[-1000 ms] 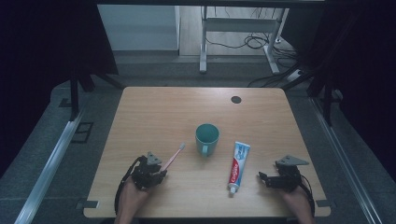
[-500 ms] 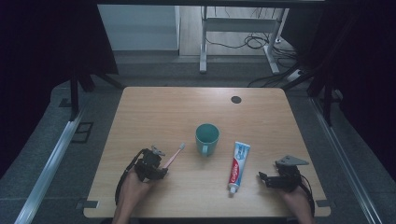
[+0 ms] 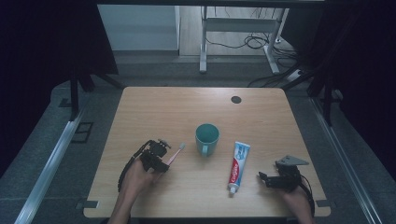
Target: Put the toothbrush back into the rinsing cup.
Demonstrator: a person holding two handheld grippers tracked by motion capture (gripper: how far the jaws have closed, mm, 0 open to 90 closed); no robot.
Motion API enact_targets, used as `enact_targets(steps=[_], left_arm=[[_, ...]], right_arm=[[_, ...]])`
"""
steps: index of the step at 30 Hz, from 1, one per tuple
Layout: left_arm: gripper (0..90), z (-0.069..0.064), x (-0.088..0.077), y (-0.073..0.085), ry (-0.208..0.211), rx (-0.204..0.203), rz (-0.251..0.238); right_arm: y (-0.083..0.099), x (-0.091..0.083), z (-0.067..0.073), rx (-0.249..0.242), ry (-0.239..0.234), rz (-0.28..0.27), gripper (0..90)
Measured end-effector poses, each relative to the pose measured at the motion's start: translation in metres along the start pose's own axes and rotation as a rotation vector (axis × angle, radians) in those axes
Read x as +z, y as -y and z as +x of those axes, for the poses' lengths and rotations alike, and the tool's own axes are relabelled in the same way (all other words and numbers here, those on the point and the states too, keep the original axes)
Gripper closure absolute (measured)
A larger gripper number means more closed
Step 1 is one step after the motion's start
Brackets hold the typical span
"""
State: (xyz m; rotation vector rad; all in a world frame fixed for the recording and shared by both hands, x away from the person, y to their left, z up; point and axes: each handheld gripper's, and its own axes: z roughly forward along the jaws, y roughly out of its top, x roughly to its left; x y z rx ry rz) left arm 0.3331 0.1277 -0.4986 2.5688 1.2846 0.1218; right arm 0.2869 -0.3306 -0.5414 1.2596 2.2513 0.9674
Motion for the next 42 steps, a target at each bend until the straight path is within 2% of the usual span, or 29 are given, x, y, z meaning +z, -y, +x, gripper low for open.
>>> enact_targets(steps=[5, 17, 26, 32, 37, 42], left_arm=[[59.0, 0.002, 0.002, -0.011, 0.021, 0.003, 0.055], [63.5, 0.001, 0.005, -0.033, 0.022, 0.029, 0.168], [66.5, -0.001, 0.010, -0.045, -0.003, 0.047, 0.212], [71.3, -0.001, 0.015, -0.049, 0.002, 0.046, 0.236], [77.5, -0.003, 0.016, -0.051, 0.002, 0.049, 0.243], [78.9, -0.005, 0.016, -0.052, -0.009, 0.056, 0.246]], right_arm=[[0.000, 0.000, 0.000, 0.000, 0.000, 0.000, 12.2], [0.000, 0.000, 0.000, 0.000, 0.001, 0.000, 12.2], [0.000, 0.000, 0.000, -0.001, 0.001, 0.000, 12.2], [0.000, 0.000, 0.000, 0.000, 0.001, 0.000, 12.2], [0.000, 0.000, 0.000, -0.001, 0.001, 0.000, 12.2], [0.000, 0.000, 0.000, 0.000, 0.001, 0.001, 12.2]])
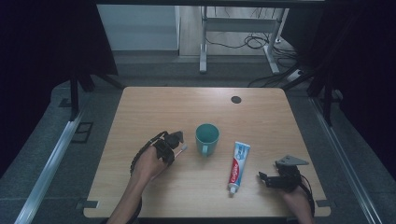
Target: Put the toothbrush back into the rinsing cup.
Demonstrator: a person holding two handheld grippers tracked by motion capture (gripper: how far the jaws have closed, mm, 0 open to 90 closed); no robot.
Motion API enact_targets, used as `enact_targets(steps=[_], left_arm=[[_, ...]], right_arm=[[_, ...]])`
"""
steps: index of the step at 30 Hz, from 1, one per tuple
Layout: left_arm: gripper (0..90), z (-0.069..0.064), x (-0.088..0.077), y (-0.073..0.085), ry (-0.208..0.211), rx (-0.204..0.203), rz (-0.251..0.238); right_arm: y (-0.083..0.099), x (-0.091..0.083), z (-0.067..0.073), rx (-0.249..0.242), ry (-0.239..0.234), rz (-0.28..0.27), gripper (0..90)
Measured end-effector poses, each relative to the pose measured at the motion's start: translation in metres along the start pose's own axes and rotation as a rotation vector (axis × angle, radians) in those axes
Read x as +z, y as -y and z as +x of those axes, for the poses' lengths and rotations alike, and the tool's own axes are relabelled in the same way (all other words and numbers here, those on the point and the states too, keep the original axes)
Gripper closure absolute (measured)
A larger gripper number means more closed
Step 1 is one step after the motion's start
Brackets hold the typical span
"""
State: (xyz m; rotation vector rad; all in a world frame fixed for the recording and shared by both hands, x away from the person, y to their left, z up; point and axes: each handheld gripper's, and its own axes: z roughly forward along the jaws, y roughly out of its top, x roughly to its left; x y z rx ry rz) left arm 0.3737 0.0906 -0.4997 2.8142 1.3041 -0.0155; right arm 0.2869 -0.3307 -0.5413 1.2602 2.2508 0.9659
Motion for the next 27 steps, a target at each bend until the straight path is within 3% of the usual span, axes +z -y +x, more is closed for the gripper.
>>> enact_targets(steps=[5, 27], left_arm=[[79.0, 0.002, -0.001, 0.001, 0.011, -0.005, -0.013], [79.1, 0.013, -0.026, 0.012, 0.071, -0.013, -0.159]], right_arm=[[0.000, 0.000, 0.000, 0.000, 0.000, 0.000, 12.2], [0.000, 0.000, 0.000, 0.000, 0.000, 0.000, 12.2]])
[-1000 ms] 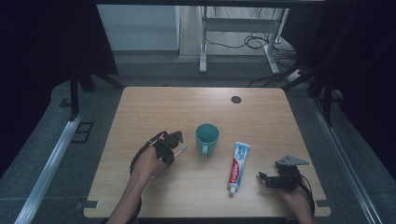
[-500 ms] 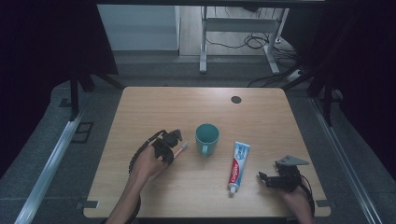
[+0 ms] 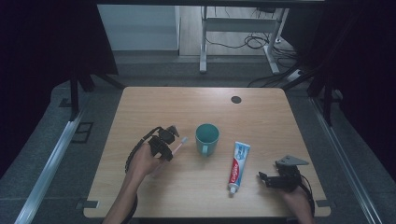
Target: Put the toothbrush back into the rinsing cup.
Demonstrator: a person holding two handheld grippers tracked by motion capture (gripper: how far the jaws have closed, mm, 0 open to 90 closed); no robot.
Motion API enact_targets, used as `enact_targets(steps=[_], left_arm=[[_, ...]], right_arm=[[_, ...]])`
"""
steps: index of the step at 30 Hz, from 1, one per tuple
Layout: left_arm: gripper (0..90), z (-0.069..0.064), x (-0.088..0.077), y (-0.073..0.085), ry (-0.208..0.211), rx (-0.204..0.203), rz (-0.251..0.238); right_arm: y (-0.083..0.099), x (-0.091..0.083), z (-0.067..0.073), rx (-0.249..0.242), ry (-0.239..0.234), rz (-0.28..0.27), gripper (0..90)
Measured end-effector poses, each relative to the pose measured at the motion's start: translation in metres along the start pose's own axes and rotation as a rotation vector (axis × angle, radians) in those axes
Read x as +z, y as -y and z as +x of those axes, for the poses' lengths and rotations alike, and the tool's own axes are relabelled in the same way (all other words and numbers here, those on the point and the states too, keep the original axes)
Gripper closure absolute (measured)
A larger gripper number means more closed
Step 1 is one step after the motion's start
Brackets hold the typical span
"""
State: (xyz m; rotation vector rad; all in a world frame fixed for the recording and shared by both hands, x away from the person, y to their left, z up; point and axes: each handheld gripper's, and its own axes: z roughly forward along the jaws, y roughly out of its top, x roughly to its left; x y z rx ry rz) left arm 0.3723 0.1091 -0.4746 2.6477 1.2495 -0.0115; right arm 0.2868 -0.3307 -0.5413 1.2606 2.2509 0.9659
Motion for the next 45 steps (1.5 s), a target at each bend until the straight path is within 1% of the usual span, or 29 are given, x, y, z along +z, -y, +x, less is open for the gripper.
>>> enact_targets(steps=[3, 11, 24, 30, 32, 34, 37, 45], left_arm=[[79.1, -0.001, -0.005, 0.000, 0.001, -0.004, -0.030], [79.1, -0.003, -0.018, -0.001, 0.000, 0.010, -0.095], [79.2, 0.000, -0.037, 0.001, 0.009, 0.012, -0.214], [79.2, 0.000, -0.046, 0.001, 0.013, 0.028, -0.270], [79.2, 0.000, -0.049, 0.000, 0.008, 0.038, -0.287], [79.2, -0.001, -0.051, -0.001, 0.017, 0.038, -0.312], [79.2, -0.002, -0.055, -0.002, 0.014, 0.054, -0.330], [79.1, -0.004, -0.064, -0.006, 0.017, 0.073, -0.406]], right_arm=[[0.000, 0.000, 0.000, 0.000, 0.000, 0.000, 12.2], [0.000, 0.000, 0.000, 0.002, 0.000, 0.000, 12.2], [0.000, 0.000, 0.000, 0.000, 0.000, 0.000, 12.2], [0.000, 0.000, 0.000, -0.001, 0.001, -0.001, 12.2], [0.000, 0.000, 0.000, -0.001, 0.001, -0.001, 12.2], [0.000, 0.000, 0.000, -0.002, 0.001, -0.001, 12.2], [0.000, 0.000, 0.000, -0.002, 0.001, -0.002, 12.2], [0.000, 0.000, 0.000, -0.002, 0.001, -0.002, 12.2]])
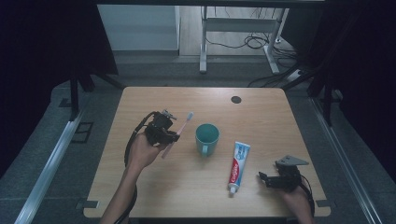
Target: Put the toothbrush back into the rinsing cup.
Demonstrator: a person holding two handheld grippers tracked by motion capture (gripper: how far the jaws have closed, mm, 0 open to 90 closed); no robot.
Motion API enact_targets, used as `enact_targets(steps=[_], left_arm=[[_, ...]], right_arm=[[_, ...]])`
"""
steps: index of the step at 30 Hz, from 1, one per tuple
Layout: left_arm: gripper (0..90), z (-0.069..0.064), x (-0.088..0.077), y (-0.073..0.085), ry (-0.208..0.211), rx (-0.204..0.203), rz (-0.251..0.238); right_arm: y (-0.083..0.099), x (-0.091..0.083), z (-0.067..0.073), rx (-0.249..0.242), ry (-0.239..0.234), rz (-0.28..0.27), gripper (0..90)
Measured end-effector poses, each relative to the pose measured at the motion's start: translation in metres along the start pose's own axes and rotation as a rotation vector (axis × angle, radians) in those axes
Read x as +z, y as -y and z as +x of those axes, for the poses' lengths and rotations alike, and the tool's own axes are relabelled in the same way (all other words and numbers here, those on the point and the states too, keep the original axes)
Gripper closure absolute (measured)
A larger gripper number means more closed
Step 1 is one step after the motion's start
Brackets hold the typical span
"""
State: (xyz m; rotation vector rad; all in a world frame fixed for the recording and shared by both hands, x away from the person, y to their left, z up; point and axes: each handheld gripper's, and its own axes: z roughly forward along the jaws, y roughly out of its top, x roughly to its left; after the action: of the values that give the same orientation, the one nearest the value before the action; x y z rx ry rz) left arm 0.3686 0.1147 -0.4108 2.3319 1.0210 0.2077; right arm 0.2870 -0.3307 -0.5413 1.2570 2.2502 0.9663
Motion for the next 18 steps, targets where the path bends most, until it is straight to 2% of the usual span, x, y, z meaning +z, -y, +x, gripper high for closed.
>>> enact_targets(steps=[18], left_arm=[[79.2, -0.005, -0.006, -0.014, 0.014, -0.002, -0.155]], right_arm=[[0.000, 0.000, 0.000, 0.000, 0.000, 0.000, 12.2]])
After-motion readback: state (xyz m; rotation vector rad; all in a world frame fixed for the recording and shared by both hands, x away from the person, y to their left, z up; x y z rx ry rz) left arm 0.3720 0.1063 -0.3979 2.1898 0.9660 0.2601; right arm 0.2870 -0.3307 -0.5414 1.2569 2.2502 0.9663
